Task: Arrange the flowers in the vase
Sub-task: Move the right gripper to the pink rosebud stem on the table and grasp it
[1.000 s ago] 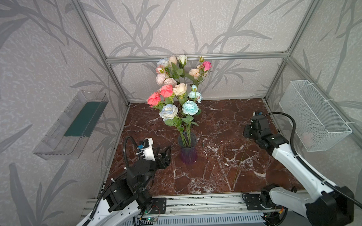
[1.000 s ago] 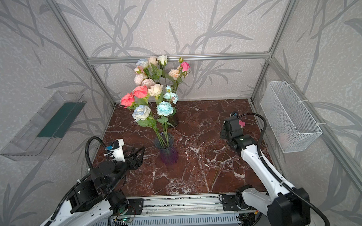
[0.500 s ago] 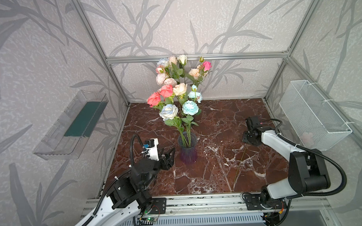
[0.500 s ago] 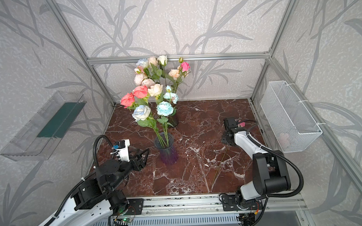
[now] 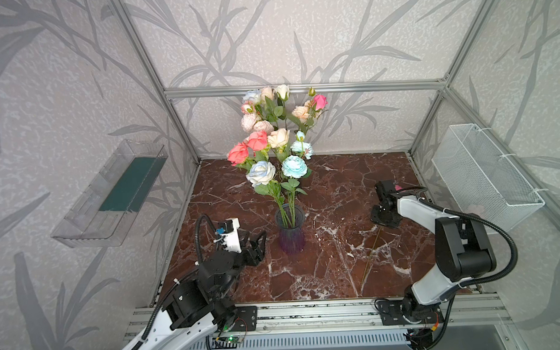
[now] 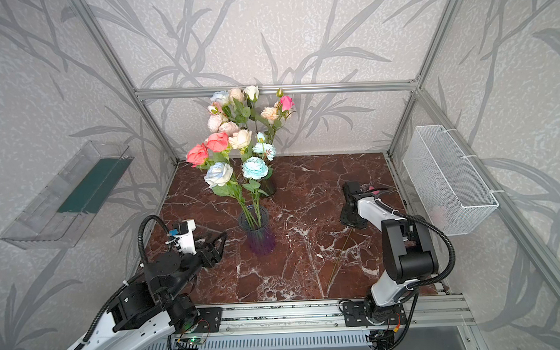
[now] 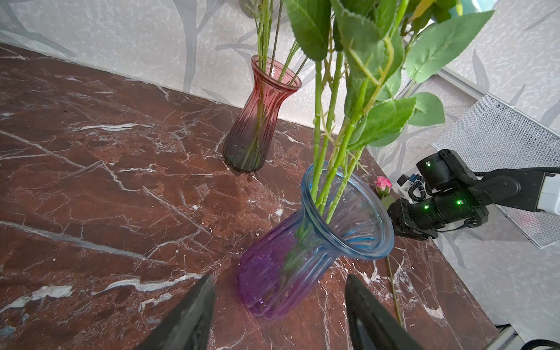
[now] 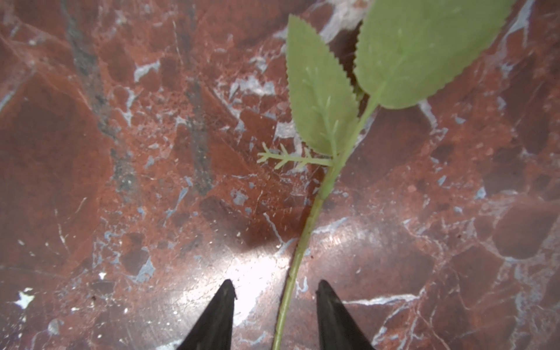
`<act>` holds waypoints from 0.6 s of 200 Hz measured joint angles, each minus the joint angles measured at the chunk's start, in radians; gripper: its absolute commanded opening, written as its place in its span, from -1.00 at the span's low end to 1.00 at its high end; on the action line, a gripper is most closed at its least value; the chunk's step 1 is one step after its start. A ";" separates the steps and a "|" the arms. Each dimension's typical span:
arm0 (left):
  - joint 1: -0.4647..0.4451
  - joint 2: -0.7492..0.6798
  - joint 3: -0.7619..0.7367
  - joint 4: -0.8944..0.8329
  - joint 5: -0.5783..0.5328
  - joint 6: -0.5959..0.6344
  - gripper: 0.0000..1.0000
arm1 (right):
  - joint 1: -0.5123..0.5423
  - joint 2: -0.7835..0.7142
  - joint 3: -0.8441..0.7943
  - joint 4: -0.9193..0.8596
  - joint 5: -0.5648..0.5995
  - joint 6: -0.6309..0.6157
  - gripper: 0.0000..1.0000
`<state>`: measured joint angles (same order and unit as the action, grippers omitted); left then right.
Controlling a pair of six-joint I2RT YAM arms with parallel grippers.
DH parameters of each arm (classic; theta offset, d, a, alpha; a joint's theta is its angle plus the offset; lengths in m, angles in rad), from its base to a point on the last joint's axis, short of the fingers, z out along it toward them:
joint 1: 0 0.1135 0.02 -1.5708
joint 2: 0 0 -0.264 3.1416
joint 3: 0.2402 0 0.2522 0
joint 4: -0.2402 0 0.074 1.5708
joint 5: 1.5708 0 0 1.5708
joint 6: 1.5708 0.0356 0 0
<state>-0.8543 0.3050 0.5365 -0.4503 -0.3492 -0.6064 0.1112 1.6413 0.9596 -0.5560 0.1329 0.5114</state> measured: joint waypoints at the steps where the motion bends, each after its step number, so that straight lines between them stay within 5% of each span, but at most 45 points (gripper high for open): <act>1: 0.000 0.000 0.000 0.000 0.000 0.000 0.39 | 0.000 0.000 0.000 0.001 0.000 0.001 -0.16; 120: 0.000 -0.001 -0.003 0.001 0.013 0.000 0.39 | -0.101 0.038 -0.014 0.038 -0.072 0.008 -0.54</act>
<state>-0.8543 0.3042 0.5339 -0.4496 -0.3363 -0.6064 0.0101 1.6794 0.9459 -0.5179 0.0608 0.5194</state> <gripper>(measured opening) 0.692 0.251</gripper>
